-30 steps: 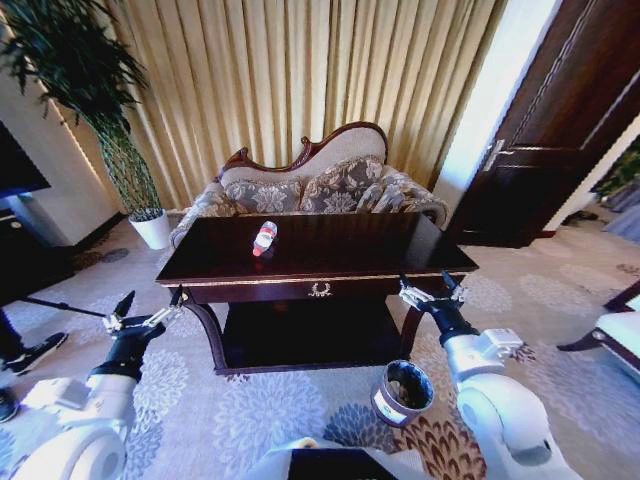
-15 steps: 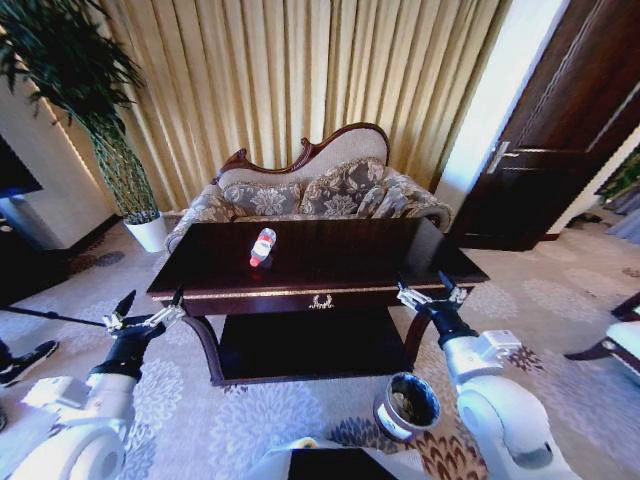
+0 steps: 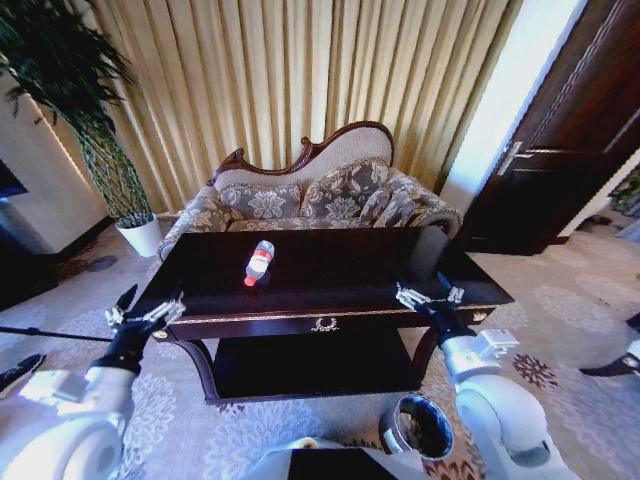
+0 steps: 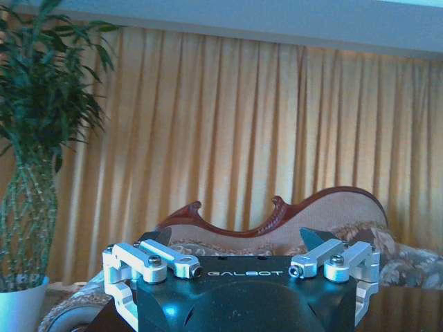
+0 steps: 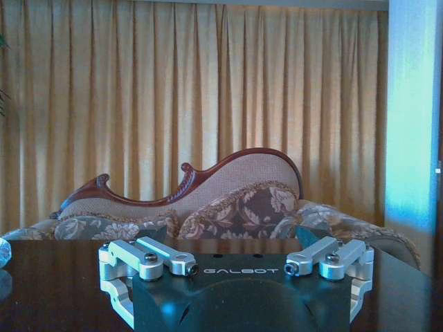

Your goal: Move to the front of the table and place the trash on the table into the trash bin.

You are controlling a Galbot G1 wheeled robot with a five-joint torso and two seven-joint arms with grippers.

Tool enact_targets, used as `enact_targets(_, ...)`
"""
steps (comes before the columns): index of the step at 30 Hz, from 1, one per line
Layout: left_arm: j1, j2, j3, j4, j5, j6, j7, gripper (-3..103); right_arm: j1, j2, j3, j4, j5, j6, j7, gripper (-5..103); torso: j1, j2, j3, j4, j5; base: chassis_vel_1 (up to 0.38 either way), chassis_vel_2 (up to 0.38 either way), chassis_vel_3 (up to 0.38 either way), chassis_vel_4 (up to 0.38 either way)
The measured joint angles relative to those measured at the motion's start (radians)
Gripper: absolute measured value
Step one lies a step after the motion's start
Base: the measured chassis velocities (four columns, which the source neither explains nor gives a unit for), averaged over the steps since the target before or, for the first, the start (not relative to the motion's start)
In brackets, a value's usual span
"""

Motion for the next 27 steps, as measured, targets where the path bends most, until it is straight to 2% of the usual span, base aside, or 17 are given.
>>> enact_targets(1,0.0,0.0,0.0,0.0,0.0,0.0,0.0,100,0.0,0.0,0.0,0.0,0.0,0.0,0.0,100,0.0,0.0,0.0,0.0,0.0,0.0,0.0,0.0,0.0)
enact_targets(4,-0.086,0.081,0.026,0.066,-0.044,0.042,-0.038,100,-0.012,0.005,0.008,0.0,0.001,0.004,0.003,100,0.0,0.0,0.0,-0.0002,-0.0001,0.0,0.0,0.0,0.0)
enact_targets(6,-0.188,0.146,0.063,0.128,-0.082,0.089,-0.08,100,-0.018,0.017,0.009,0.0,-0.002,0.004,0.011,100,0.0,0.0,0.0,-0.0002,-0.0003,0.0,0.0,0.0,0.0)
enact_targets(7,-0.188,0.146,0.063,0.128,-0.082,0.089,-0.08,100,-0.018,0.017,0.009,0.0,-0.002,0.004,0.011,100,0.0,0.0,0.0,-0.0002,-0.0003,0.0,0.0,0.0,0.0)
enact_targets(10,-0.281,0.21,0.102,0.185,-0.115,0.12,-0.109,100,-0.019,0.029,0.005,0.0,-0.009,0.005,0.016,100,0.0,0.0,0.0,-0.0002,-0.0002,0.0,0.0,0.0,0.0)
enact_targets(11,-0.339,0.256,0.128,0.219,-0.147,0.146,-0.128,100,-0.015,0.036,0.001,-0.005,-0.017,0.005,0.017,100,0.001,0.0,0.0,-0.0001,-0.0002,0.0,0.0,0.0,0.0)
enact_targets(12,-0.339,0.256,0.128,0.219,-0.147,0.146,-0.128,100,-0.015,0.036,0.001,-0.005,-0.017,0.005,0.017,100,0.001,0.0,0.0,-0.0001,-0.0002,0.0,0.0,0.0,0.0)
enact_targets(15,-0.409,0.308,0.165,0.255,-0.205,0.189,-0.181,100,-0.008,0.046,-0.004,-0.014,-0.026,0.004,0.019,100,0.0,0.0,0.0,0.0001,0.0,0.0,0.0,0.0,0.0)
enact_targets(16,-0.462,0.336,0.202,0.278,-0.24,0.222,-0.235,100,-0.002,0.053,-0.009,-0.022,-0.035,0.003,0.019,100,0.0,0.0,0.0,0.0004,0.0001,0.0,0.0,0.0,0.0)
enact_targets(17,-0.462,0.336,0.202,0.278,-0.24,0.222,-0.235,100,-0.002,0.053,-0.009,-0.022,-0.035,0.003,0.019,100,0.0,0.0,0.0,0.0004,0.0001,0.0,0.0,0.0,0.0)
enact_targets(19,-0.553,0.366,0.278,0.311,-0.287,0.264,-0.328,100,0.006,0.062,-0.015,-0.034,-0.044,0.002,0.02,100,0.0,0.0,0.0,0.0001,0.0,0.0,0.0,0.0,0.0)
enact_targets(20,-0.567,0.369,0.29,0.316,-0.293,0.269,-0.341,100,0.006,0.063,-0.015,-0.035,-0.045,0.002,0.02,100,0.0,0.0,0.0,0.0001,-0.0002,0.0,0.0,0.0,0.0)
enact_targets(21,-0.645,0.38,0.36,0.342,-0.317,0.288,-0.396,100,0.012,0.068,-0.018,-0.042,-0.05,0.002,0.02,100,0.001,0.0,0.0,-0.0003,0.0,0.0,0.0,0.0,0.0)
enact_targets(23,-0.681,0.382,0.393,0.355,-0.321,0.294,-0.41,100,0.015,0.07,-0.018,-0.047,-0.051,0.002,0.02,100,0.001,0.0,0.0,-0.0002,0.0,0.0,0.0,0.0,0.0)
enact_targets(27,-0.796,0.377,0.522,0.394,-0.327,0.321,-0.421,100,0.024,0.076,-0.012,-0.063,-0.053,0.002,0.021,100,0.0,0.0,0.0,0.0,0.0002,0.0,0.0,0.0,0.0)
